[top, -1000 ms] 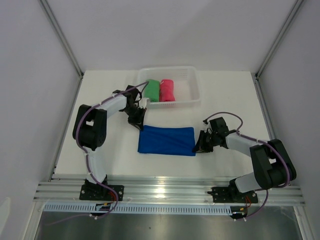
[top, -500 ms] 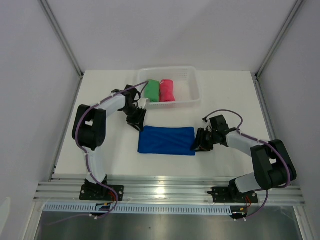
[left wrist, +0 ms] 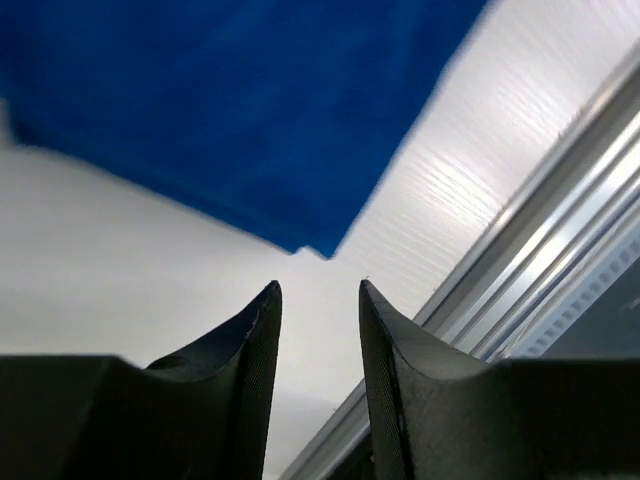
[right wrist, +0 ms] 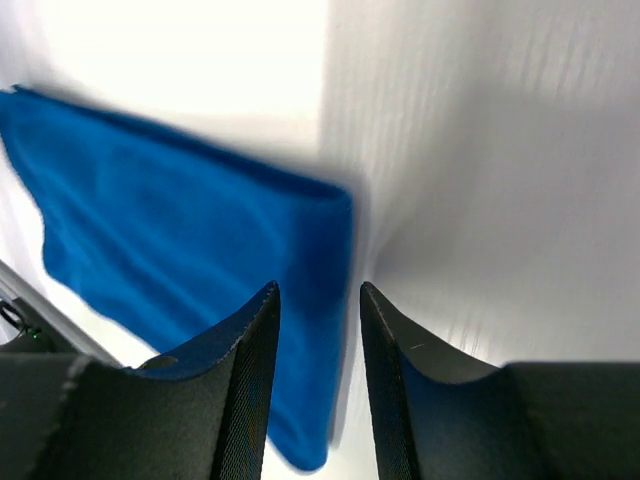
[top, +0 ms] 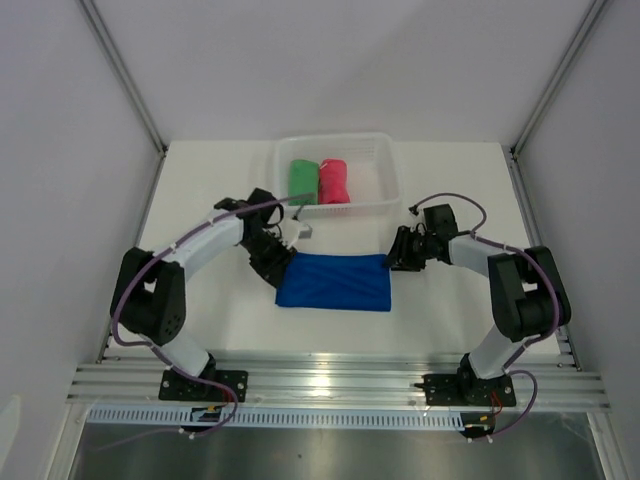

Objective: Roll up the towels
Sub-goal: Fold the towel

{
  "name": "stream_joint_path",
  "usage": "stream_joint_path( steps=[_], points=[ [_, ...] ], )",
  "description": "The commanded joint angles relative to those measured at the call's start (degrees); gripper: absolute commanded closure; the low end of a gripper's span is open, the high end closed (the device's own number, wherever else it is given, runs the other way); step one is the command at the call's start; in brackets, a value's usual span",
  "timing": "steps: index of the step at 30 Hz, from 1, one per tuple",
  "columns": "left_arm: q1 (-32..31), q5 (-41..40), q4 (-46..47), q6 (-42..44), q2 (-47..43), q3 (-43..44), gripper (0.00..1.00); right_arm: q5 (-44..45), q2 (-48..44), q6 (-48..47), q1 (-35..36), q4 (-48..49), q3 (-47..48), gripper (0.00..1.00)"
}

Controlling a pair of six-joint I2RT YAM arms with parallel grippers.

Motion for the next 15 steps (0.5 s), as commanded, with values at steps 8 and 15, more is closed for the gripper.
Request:
stream_joint_path(
  steps=[8, 15],
  points=[
    [-16.56, -6.16, 11.00, 23.23, -6.72, -10.16, 0.57, -3.26, 6.88, -1.41, -1.13, 6.51, 2.71, 0.60],
    [-18.06, -13.20, 15.58, 26.41, -5.40, -16.31, 0.56, -4.22, 7.50, -1.06, -1.48, 7.12, 1.91, 0.62]
  ],
)
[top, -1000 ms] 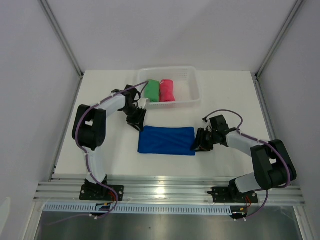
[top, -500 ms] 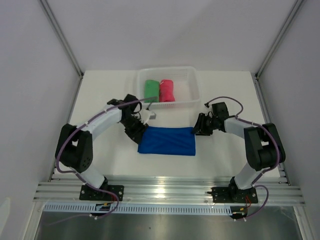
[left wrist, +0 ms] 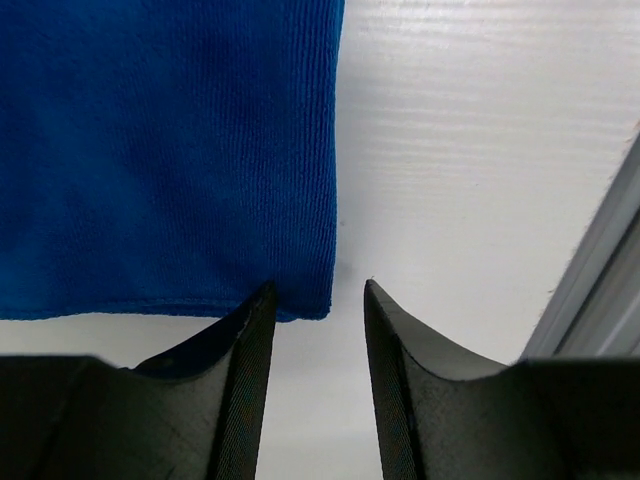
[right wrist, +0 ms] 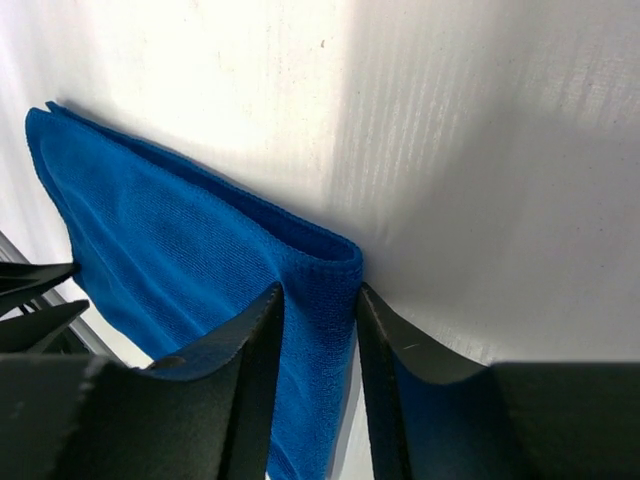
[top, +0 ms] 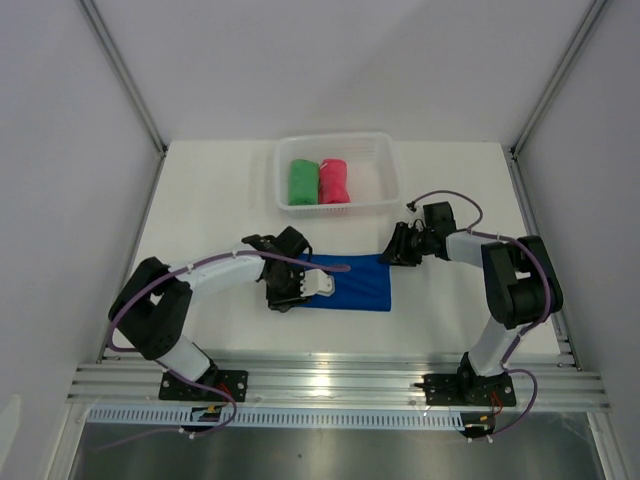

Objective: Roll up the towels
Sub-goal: Fold the towel

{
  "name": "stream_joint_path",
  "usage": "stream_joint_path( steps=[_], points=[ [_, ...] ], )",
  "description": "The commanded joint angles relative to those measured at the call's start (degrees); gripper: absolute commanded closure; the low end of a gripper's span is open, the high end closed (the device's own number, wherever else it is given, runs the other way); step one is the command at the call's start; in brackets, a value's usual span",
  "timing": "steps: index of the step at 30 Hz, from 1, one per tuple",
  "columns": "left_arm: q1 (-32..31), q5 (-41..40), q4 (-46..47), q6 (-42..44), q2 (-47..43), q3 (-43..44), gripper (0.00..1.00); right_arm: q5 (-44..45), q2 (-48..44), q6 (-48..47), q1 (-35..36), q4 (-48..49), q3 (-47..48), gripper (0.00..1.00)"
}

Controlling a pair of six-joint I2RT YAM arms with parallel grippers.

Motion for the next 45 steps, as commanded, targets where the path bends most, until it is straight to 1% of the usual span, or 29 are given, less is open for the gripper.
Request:
stream_joint_path(
  steps=[1, 2, 3, 5, 6, 7, 9, 10, 12, 13, 18, 23, 26, 27, 29, 31, 33, 34, 36, 38, 39, 41, 43, 44, 45],
  points=[
    [-0.75, -3.28, 4.17, 4.31, -0.61, -2.03, 0.56, -0.07, 1.07, -0.67, -0.28, 1.44, -0.47, 0.63],
    [-0.92, -3.54, 4.61, 3.88, -0.44, -2.82, 0.56, -0.07, 0.90, -0.67, -0.28, 1.70, -1.08, 0.65],
    [-1.01, -3.63, 4.79, 3.61, -0.09, -2.91, 0.57, -0.07, 0.98, -0.58, -0.19, 1.70, -1.35, 0.65],
    [-1.10, -3.37, 4.62, 2.30, 1.05, -2.83, 0.64, -0.07, 0.90, -0.15, -0.19, 1.88, -1.96, 0.73],
    [-1.19, -2.76, 4.26, 2.03, 1.32, -2.65, 0.68, -0.16, 0.98, 0.03, -0.36, 2.05, -2.14, 0.75],
    [-1.19, -2.14, 4.09, 1.94, 1.32, -2.91, 0.79, -0.07, 1.16, 0.30, -0.37, 2.14, -2.23, 0.82],
    [-1.36, -2.04, 4.17, 1.94, 1.23, -3.96, 0.89, -0.07, 1.33, 1.00, -0.72, 2.23, -2.40, 0.89],
    [-1.36, -2.31, 4.17, 2.11, 1.23, -4.66, 0.95, -0.07, 1.25, 1.09, -0.80, 2.23, -2.40, 0.94],
    [-1.36, -2.13, 3.21, 2.73, 0.62, -5.11, 0.99, 0.19, 0.81, 1.53, -1.42, 2.49, -3.19, 0.99],
    [-1.36, -2.05, 2.77, 3.25, 0.27, -5.28, 0.99, 0.19, 0.46, 1.70, -1.51, 2.76, -3.54, 0.99],
    [-1.36, -2.75, 0.92, 5.72, -0.17, -5.90, 0.99, -0.77, -0.60, 2.23, -2.65, 3.29, -4.60, 0.99],
    [-1.27, -5.56, -0.31, 8.87, -0.26, -7.30, 0.99, -0.60, -2.61, 2.58, -2.74, 3.29, -5.57, 0.99],
    [-1.28, -5.04, 0.22, 7.92, 0.00, -6.61, 0.99, -1.65, -2.80, 2.41, -2.56, 3.29, -5.57, 0.98],
    [-1.36, -4.60, 0.13, 7.31, 0.09, -4.95, 0.98, -1.74, -3.06, 2.23, -2.48, 3.29, -5.57, 0.98],
    [-1.36, -3.81, -0.13, 5.64, 0.79, -3.27, 0.96, -1.13, -3.67, 2.41, -2.21, 2.76, -6.09, 0.98],
    [-1.27, -3.28, -0.66, 4.58, 0.79, -1.26, 0.86, -0.16, -5.42, 2.67, -2.21, 2.06, -6.80, 0.98],
    [-0.93, -0.39, -3.46, 2.74, 0.18, 0.16, 0.70, 2.29, -7.01, 3.37, -1.86, 0.30, -7.76, 0.97],
    [-0.75, 1.02, -4.69, 1.51, -0.69, 2.69, 0.67, 3.35, -8.67, 3.90, -1.69, -0.14, -8.29, 0.97],
    [-0.22, 4.71, -7.41, 0.36, -2.10, 4.20, 0.60, 6.33, -10.17, 6.27, -0.72, -0.58, -10.48, 0.97],
    [0.22, 6.99, -9.70, -1.13, -3.68, 7.01, 0.59, 8.62, -12.11, 7.94, 0.25, -1.37, -11.89, 0.97],
    [0.83, 9.70, -12.58, -1.40, -4.21, 8.59, 0.58, 11.33, -12.63, 8.99, 1.55, -2.07, -12.33, 0.97],
    [1.97, 12.62, -15.06, -2.37, -5.00, 10.17, 0.58, 13.63, -14.30, 10.22, 2.79, -3.73, -13.74, 0.98],
    [4.78, 15.78, -17.26, -4.02, -6.06, 10.97, 0.58, 16.61, -15.53, 11.89, 5.60, -5.49, -14.79, 0.97],
    [7.40, 16.49, -17.62, -4.73, -6.32, 11.41, 0.58, 17.93, -17.11, 12.33, 6.83, -8.37, -14.88, 0.98],
    [8.82, 17.11, -17.88, -5.35, -6.67, 11.67, 0.58, 19.25, -18.08, 12.77, 9.89, -9.97, -14.97, 0.97]
  ],
)
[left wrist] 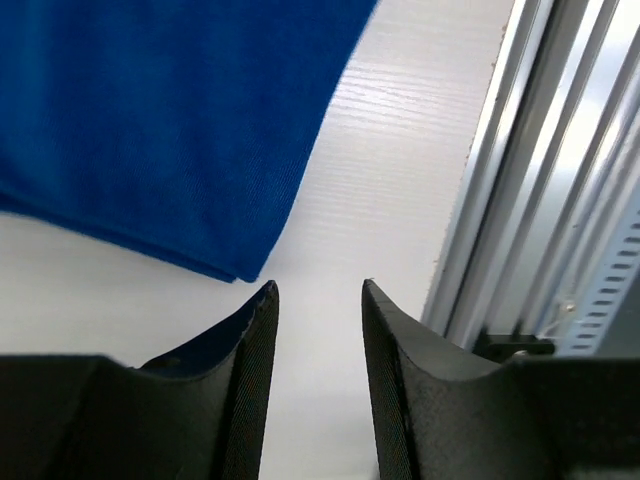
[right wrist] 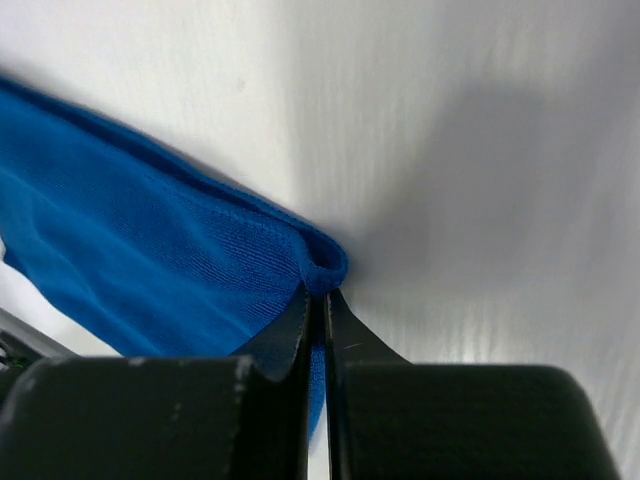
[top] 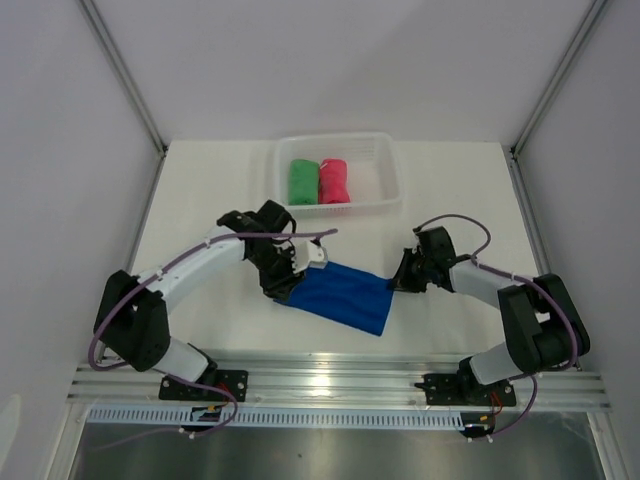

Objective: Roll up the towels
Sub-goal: Fold the towel

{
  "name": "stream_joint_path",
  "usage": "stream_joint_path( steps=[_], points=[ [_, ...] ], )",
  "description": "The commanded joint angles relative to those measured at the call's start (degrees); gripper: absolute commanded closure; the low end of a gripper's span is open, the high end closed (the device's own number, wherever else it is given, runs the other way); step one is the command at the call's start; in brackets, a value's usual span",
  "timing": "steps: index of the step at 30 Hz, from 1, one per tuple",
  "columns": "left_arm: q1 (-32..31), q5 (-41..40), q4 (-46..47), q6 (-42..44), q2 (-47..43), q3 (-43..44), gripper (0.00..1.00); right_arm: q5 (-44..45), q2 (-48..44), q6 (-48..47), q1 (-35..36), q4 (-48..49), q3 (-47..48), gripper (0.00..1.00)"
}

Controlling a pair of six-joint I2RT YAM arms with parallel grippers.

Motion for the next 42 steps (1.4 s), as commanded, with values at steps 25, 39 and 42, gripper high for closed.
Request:
stream_joint_path(
  steps=[25, 39, 42],
  points=[
    [35.04, 9.02, -1.54, -20.42, -7.73, -2.84, 0.57, 2.94, 14.50, -48.97, 22.80, -9.68, 40.00, 0.52],
    [35.05, 6.38, -1.72, -20.86, -8.70, -4.69, 0.56, -9.31, 35.44, -51.44, 25.78, -5.89, 51.20, 0.41],
    [35.05, 6.20, -1.63, -21.03, -8.26, -4.51, 0.56, -4.76, 38.25, -51.88, 26.93, -6.24, 51.90, 0.40]
  ],
)
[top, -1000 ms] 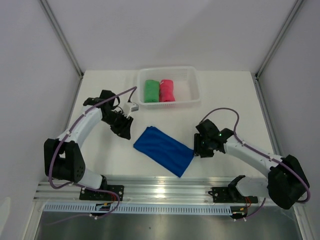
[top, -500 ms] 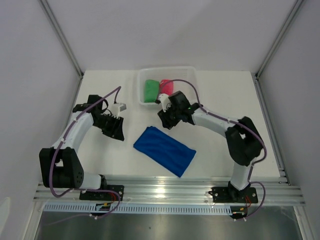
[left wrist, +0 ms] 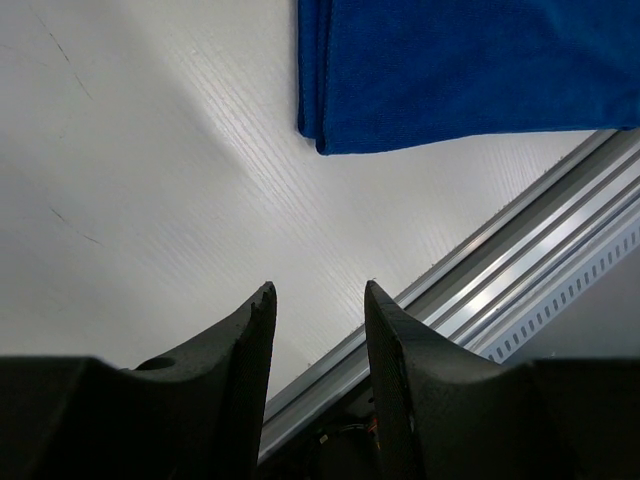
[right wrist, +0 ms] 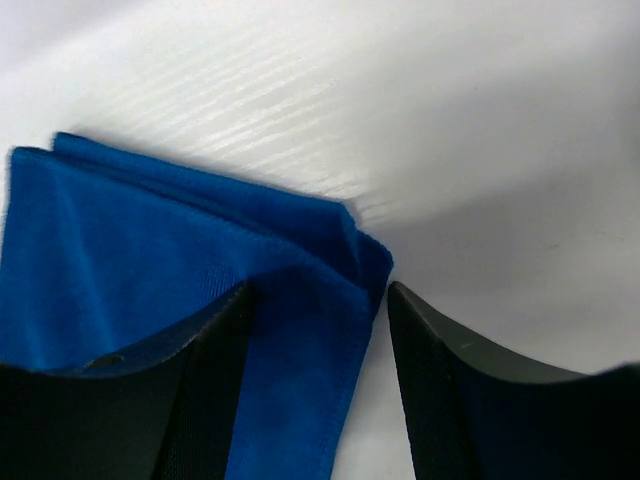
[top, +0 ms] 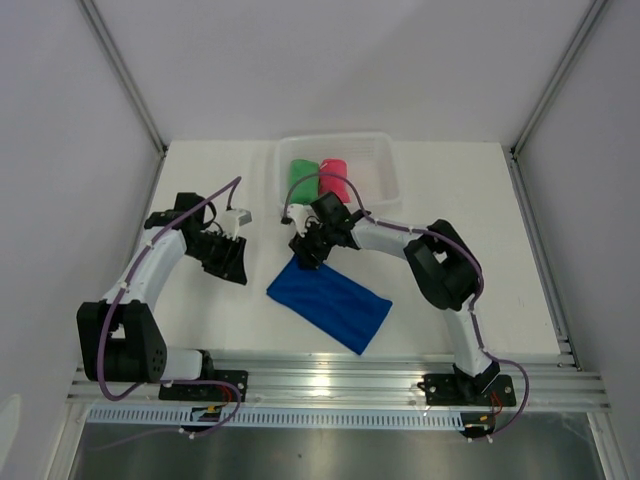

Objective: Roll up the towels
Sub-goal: Fold the towel

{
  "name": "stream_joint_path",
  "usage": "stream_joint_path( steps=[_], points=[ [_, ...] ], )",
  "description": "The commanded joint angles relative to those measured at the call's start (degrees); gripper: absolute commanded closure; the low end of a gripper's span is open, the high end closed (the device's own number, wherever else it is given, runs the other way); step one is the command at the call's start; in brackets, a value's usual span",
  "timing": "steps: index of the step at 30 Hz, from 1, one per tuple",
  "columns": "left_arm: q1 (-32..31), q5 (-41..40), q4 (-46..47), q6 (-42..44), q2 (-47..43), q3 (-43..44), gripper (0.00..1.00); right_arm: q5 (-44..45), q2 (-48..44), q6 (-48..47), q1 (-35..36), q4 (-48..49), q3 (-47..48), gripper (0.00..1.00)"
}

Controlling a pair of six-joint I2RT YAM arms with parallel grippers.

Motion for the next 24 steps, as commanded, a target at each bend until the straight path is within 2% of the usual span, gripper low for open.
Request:
stream_joint_path(
  steps=[1, 6, 8, 10, 11, 13, 16, 20, 24],
  points=[
    [0.38, 0.13, 0.51, -1.16, -0.26, 0.34, 0.56, 2.85, 4.02, -1.98, 1.40, -0.07, 3.94, 0.40],
    [0.38, 0.31, 0.42, -1.43, 0.18, 0.17, 0.56, 6.46, 5.88, -3.83, 4.03, -1.58, 5.45, 0.43],
    [0.38, 0.22, 0.60, -1.34, -0.17, -0.10, 0.56, 6.46, 5.97, -3.30, 4.13, -1.76, 5.37, 0.47],
    [0.38, 0.04, 0.69, -1.17, -0.43, -0.36, 0.56, 6.46, 6.06, -1.99, 4.04, -2.37, 5.37, 0.56],
    [0.38, 0.04, 0.60, -1.08, -0.44, -0.36, 0.56, 7.07, 6.06, -1.29, 3.95, -2.72, 5.37, 0.69],
    [0.38, -0.22, 0.51, -0.90, -0.26, -0.19, 0.56, 7.25, 5.71, 1.77, 3.51, -3.25, 4.93, 0.85],
    [0.38, -0.14, 0.34, -0.55, -0.26, 0.08, 0.57, 5.15, 3.08, 5.48, 2.11, 0.16, 0.37, 0.96],
    [0.38, 0.48, 0.08, -0.46, 0.35, 1.13, 0.56, 4.18, -1.67, 17.05, -1.04, 8.86, -8.07, 1.00],
    [0.38, 1.27, -0.72, 0.24, 1.41, 2.36, 0.57, 8.64, -6.58, 28.39, -5.44, 15.70, -15.71, 1.00]
  ],
)
